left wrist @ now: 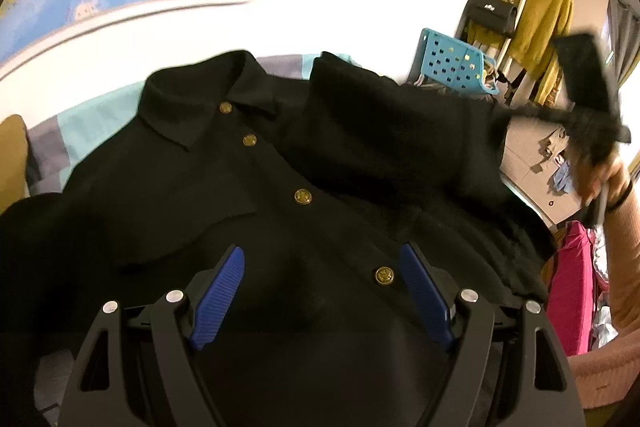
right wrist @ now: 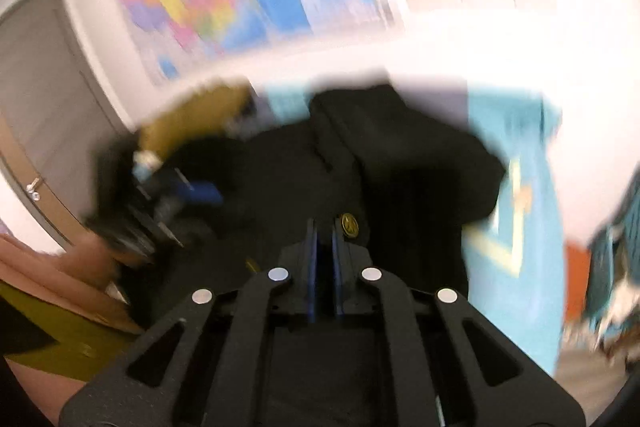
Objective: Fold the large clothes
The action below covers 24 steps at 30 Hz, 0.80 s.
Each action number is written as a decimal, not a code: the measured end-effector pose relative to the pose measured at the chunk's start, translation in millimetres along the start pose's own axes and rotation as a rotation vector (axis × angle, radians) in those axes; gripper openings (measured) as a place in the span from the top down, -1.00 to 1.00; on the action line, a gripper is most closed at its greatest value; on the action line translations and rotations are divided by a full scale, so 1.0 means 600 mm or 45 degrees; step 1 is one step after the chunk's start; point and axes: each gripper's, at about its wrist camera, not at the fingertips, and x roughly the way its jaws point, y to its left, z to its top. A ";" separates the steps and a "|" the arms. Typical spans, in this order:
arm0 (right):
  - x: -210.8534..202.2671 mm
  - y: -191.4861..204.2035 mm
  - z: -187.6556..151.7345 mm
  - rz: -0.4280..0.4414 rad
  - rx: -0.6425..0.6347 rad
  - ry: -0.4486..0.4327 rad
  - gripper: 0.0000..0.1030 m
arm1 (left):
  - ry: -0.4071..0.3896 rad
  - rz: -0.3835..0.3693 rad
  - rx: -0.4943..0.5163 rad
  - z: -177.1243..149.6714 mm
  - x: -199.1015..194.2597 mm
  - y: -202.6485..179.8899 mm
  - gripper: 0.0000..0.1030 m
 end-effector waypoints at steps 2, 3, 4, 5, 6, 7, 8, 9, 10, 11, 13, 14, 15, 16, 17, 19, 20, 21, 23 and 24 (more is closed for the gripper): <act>-0.025 0.038 0.046 0.057 -0.070 -0.077 0.88 | -0.026 0.000 -0.003 0.000 -0.014 0.005 -0.51; -0.030 0.065 0.073 0.081 -0.123 -0.106 0.88 | -0.036 -0.001 -0.006 0.000 -0.019 0.007 -0.50; -0.028 0.086 0.096 0.110 -0.159 -0.123 0.88 | -0.059 0.003 -0.010 0.002 -0.028 0.009 -0.50; -0.021 0.102 0.114 0.135 -0.187 -0.128 0.88 | -0.078 0.004 -0.014 0.003 -0.035 0.012 -0.50; -0.008 0.124 0.134 0.161 -0.228 -0.126 0.88 | -0.105 0.000 -0.016 0.003 -0.046 0.014 -0.51; 0.014 0.144 0.156 0.193 -0.259 -0.115 0.87 | -0.122 -0.003 -0.016 0.003 -0.053 0.015 -0.51; 0.032 0.156 0.167 0.220 -0.273 -0.096 0.87 | -0.142 -0.004 -0.018 0.003 -0.062 0.017 -0.52; 0.064 0.174 0.182 0.256 -0.296 -0.058 0.87 | -0.165 -0.008 -0.018 0.000 -0.072 0.019 -0.53; 0.098 0.190 0.191 0.279 -0.308 -0.018 0.86 | -0.178 -0.014 -0.017 -0.002 -0.078 0.021 -0.58; 0.122 0.199 0.198 0.288 -0.319 0.016 0.85 | -0.190 -0.024 -0.016 -0.005 -0.085 0.024 -0.61; 0.195 0.216 0.205 0.306 -0.308 0.103 0.66 | -0.191 -0.045 -0.024 -0.014 -0.090 0.030 -0.62; 0.223 0.218 0.206 0.291 -0.296 0.138 0.51 | -0.176 -0.040 -0.041 -0.020 -0.089 0.036 -0.62; 0.249 0.218 0.206 0.278 -0.283 0.171 0.12 | -0.163 -0.031 -0.053 -0.024 -0.088 0.039 -0.62; 0.274 0.209 0.203 0.276 -0.237 0.190 -0.06 | -0.138 -0.016 -0.075 -0.028 -0.082 0.047 -0.62; 0.282 0.200 0.197 0.271 -0.213 0.196 -0.06 | -0.117 0.002 -0.098 -0.031 -0.076 0.055 -0.62; 0.280 0.175 0.185 0.268 -0.169 0.185 -0.04 | -0.072 0.069 -0.142 -0.035 -0.061 0.075 -0.62; 0.268 0.154 0.177 0.240 -0.144 0.158 -0.05 | -0.043 0.094 -0.165 -0.035 -0.053 0.086 -0.62; 0.257 0.132 0.168 0.201 -0.128 0.138 -0.07 | -0.020 0.106 -0.187 -0.037 -0.049 0.097 -0.62; 0.214 0.077 0.136 0.055 -0.103 0.090 -0.07 | 0.036 0.121 -0.239 -0.035 -0.036 0.117 -0.62; 0.204 0.058 0.124 -0.002 -0.104 0.084 -0.11 | 0.058 0.138 -0.261 -0.033 -0.029 0.127 -0.62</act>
